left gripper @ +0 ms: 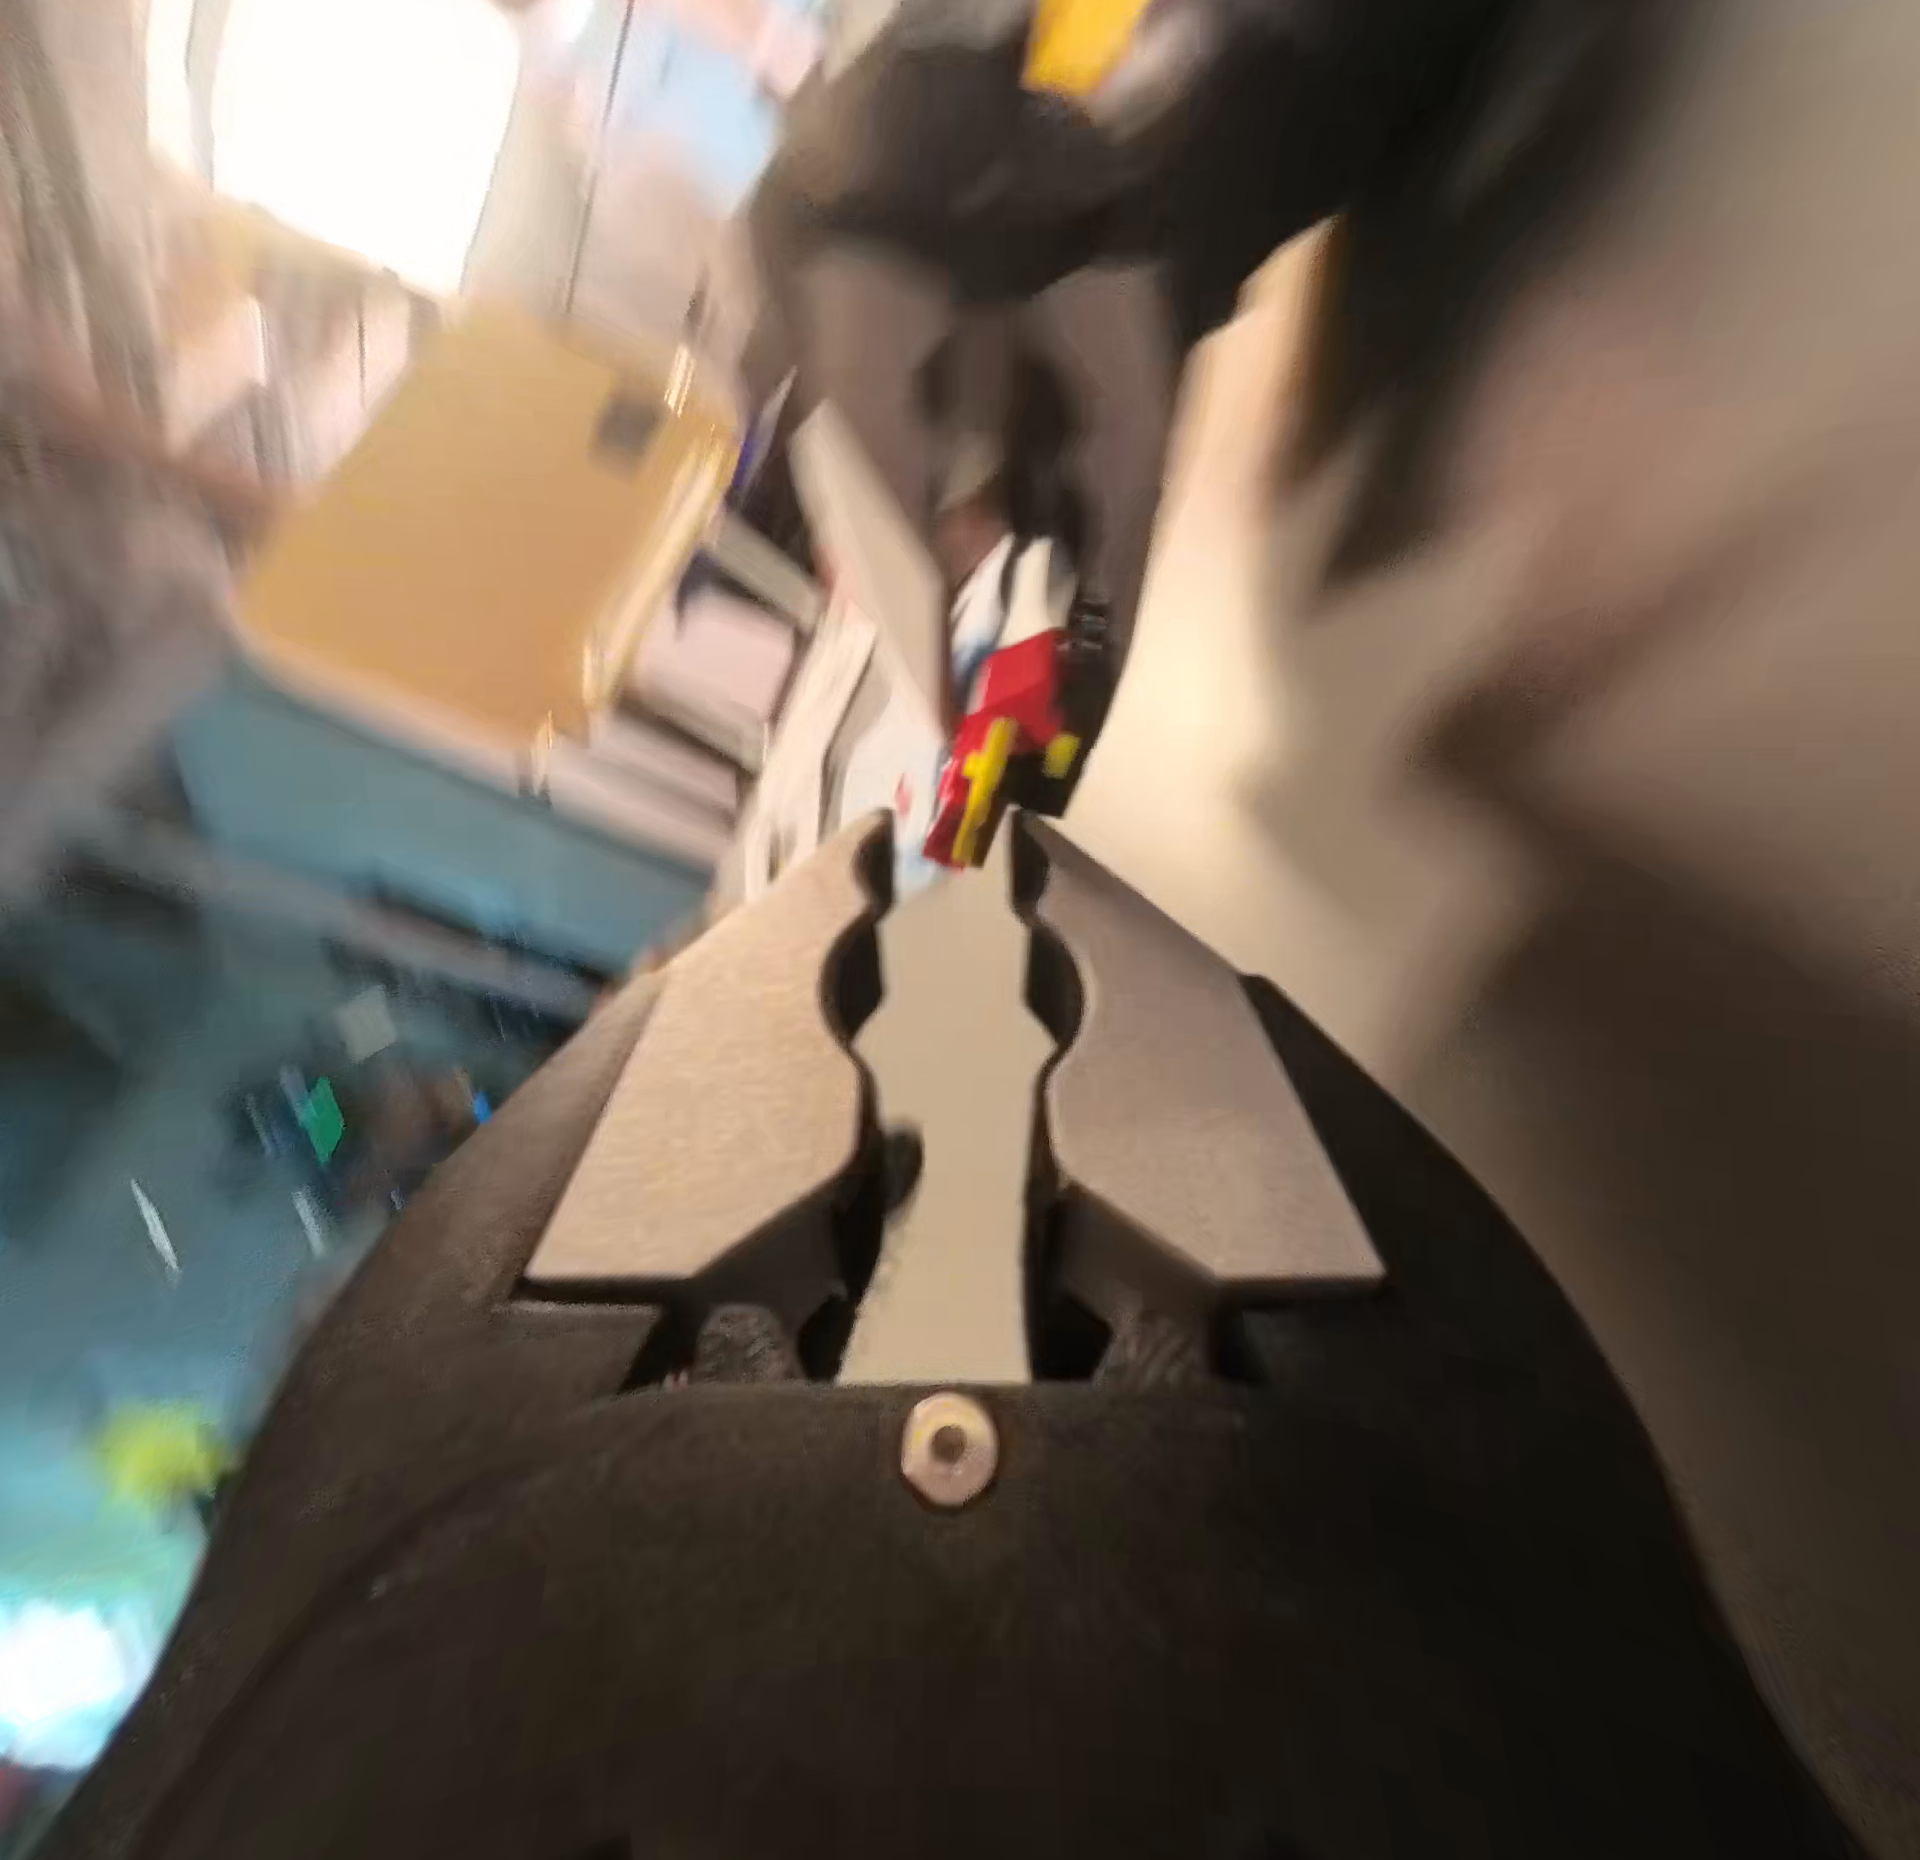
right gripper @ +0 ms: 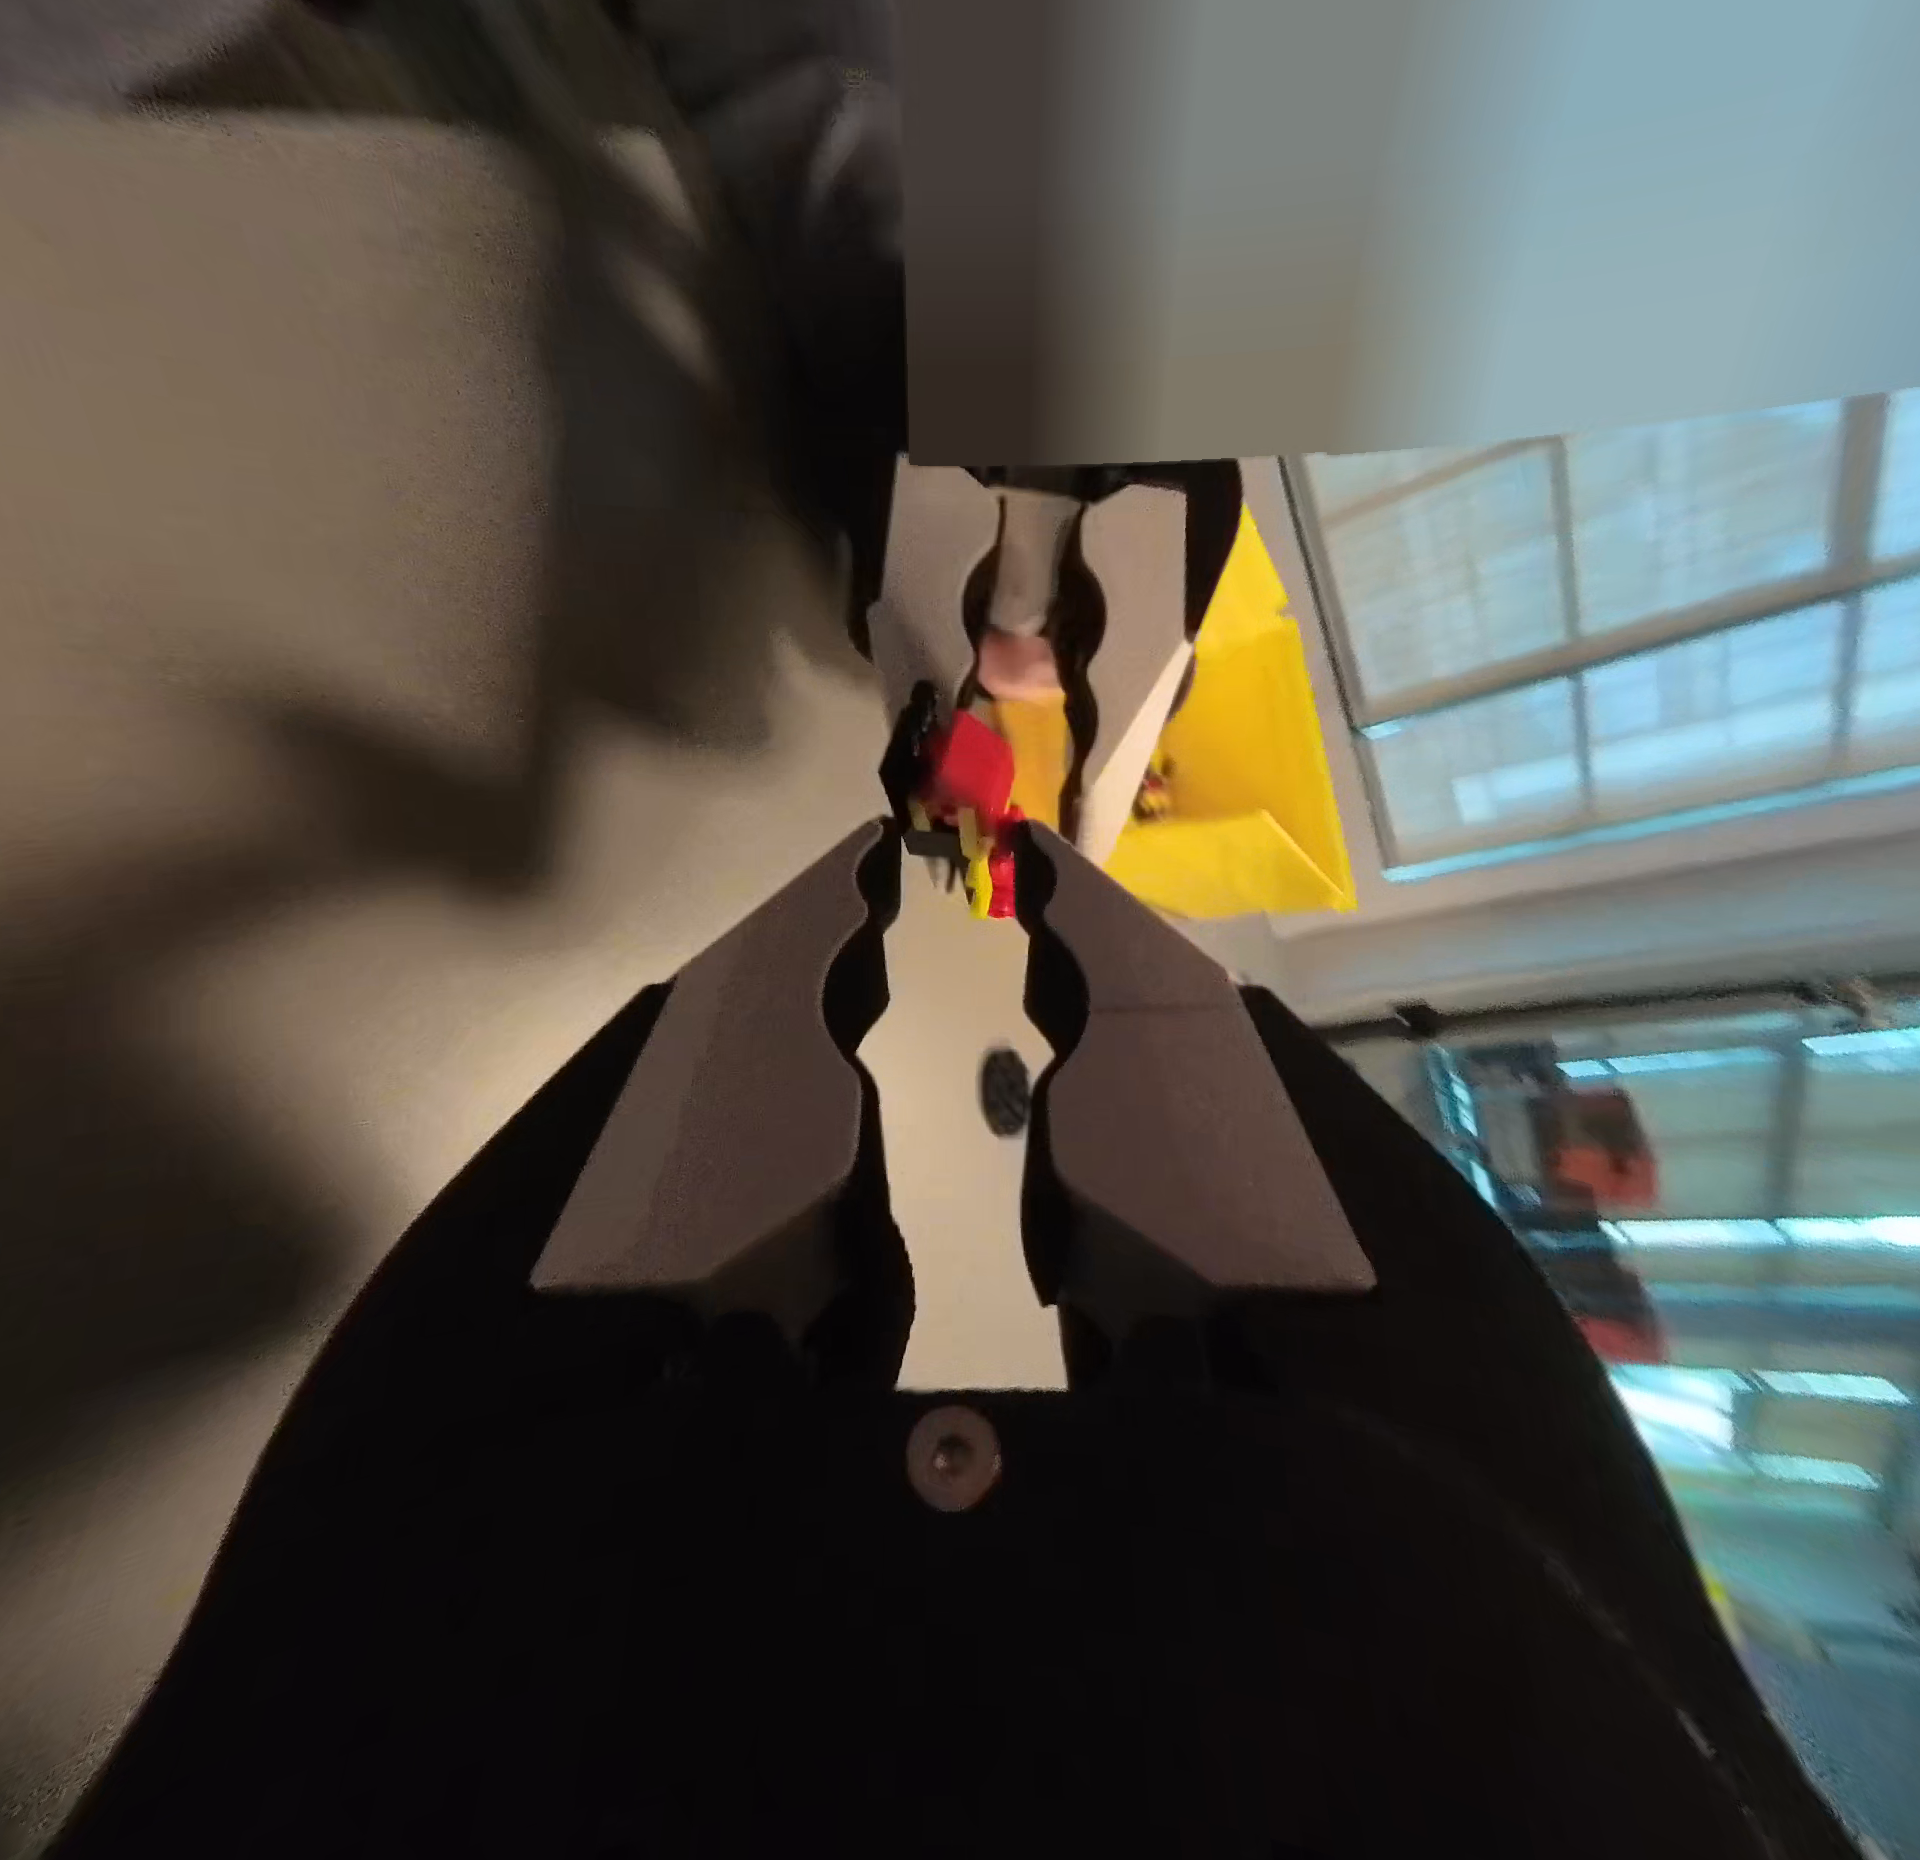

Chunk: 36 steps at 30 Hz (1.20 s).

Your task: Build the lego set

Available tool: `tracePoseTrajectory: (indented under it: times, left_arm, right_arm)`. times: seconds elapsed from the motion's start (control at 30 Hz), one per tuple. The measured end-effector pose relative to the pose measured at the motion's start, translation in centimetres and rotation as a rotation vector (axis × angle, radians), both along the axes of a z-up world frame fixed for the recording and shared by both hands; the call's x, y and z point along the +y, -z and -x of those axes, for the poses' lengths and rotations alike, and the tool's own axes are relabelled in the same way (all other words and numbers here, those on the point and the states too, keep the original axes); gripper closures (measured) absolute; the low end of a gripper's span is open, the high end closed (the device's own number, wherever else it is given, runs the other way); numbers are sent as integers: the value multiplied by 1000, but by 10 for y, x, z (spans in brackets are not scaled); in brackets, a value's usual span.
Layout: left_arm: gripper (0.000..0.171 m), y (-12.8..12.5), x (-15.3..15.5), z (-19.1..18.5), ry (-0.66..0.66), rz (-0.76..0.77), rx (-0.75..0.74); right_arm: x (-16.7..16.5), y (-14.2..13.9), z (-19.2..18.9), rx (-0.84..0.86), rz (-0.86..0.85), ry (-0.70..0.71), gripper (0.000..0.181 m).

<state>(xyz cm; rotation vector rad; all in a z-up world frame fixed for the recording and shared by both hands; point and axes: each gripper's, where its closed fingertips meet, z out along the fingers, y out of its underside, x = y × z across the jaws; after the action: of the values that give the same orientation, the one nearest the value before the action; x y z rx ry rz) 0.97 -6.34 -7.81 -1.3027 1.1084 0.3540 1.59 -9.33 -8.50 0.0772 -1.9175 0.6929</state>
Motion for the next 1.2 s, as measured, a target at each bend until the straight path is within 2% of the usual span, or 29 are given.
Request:
tracePoseTrajectory:
  times: [0.07, 0.2, 0.27, 0.33, 0.43, 0.5, 0.63, 0.7, 0.73, 0.9, 1.2]
  left_arm:
    - [145, 3, 11, 17, -103, 76, -71]
    - [149, -5, 29, 66, -353, 114, -291]
    - [142, -5, 31, 74, -369, 167, -420]
    - [138, -10, 31, 69, -320, 205, -556]
    - [127, -4, 35, 56, -294, 295, -655]
    - [120, 2, 38, 49, -307, 340, -669]
    - [119, 14, 46, 42, -370, 408, -685]
    - [125, 17, 49, 44, -409, 405, -682]
    - [134, 17, 50, 46, -428, 394, -688]
    - [149, 18, 49, 43, -419, 402, -693]
    - [155, 24, 45, 45, -388, 473, -712]
  right_arm:
    - [17, 0, 14, 72, -62, 117, 162]
    - [50, 2, 34, 205, -207, 319, 162]
    - [60, 4, 41, 246, -266, 385, 162]
    - [66, 5, 46, 276, -303, 425, 162]
    - [72, 6, 50, 292, -318, 470, 162]
    - [75, 6, 52, 291, -303, 490, 162]
    - [76, 6, 54, 304, -317, 505, 162]
    - [76, 9, 56, 306, -333, 510, 162]
    - [77, 10, 56, 304, -338, 511, 162]
    - [79, 11, 57, 299, -321, 509, 162]
    - [77, 16, 56, 273, -282, 461, 162]
